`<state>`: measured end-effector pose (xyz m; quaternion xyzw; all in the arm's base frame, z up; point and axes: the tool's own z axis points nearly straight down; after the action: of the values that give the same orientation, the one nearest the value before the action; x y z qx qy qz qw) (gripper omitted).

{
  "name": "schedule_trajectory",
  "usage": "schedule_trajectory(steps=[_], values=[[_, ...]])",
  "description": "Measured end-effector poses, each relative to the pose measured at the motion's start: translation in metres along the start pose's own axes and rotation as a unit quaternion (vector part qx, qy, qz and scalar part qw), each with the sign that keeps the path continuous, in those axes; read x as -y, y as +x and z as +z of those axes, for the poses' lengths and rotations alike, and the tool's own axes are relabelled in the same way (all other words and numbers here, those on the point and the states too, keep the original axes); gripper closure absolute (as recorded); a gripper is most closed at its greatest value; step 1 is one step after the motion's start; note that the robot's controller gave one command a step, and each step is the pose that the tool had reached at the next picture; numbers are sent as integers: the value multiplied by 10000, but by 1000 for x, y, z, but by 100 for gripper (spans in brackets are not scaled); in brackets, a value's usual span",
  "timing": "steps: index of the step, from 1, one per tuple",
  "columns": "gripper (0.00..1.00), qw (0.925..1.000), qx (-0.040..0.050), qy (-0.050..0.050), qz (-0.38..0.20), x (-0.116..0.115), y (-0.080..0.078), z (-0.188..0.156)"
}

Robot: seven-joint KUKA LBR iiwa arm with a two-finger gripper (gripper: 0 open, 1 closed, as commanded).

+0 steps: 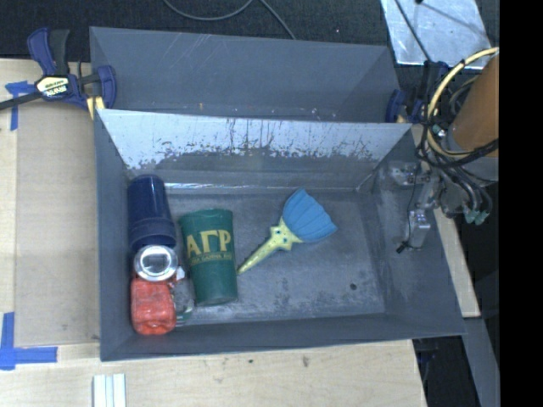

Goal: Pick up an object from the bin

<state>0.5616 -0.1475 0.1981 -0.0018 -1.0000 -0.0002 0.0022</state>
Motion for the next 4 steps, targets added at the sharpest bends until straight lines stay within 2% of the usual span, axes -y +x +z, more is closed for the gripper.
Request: schedule_trajectory(steps=[1, 2, 3, 4], values=[[0, 10000, 38, 6, -13, -1, -1, -5], [0, 9994, 64, 18, -351, -12, -12, 27], [100, 9998, 53, 6, 176, -59, -9, 93], [100, 9998, 54, 8, 174, -59, -9, 93]])
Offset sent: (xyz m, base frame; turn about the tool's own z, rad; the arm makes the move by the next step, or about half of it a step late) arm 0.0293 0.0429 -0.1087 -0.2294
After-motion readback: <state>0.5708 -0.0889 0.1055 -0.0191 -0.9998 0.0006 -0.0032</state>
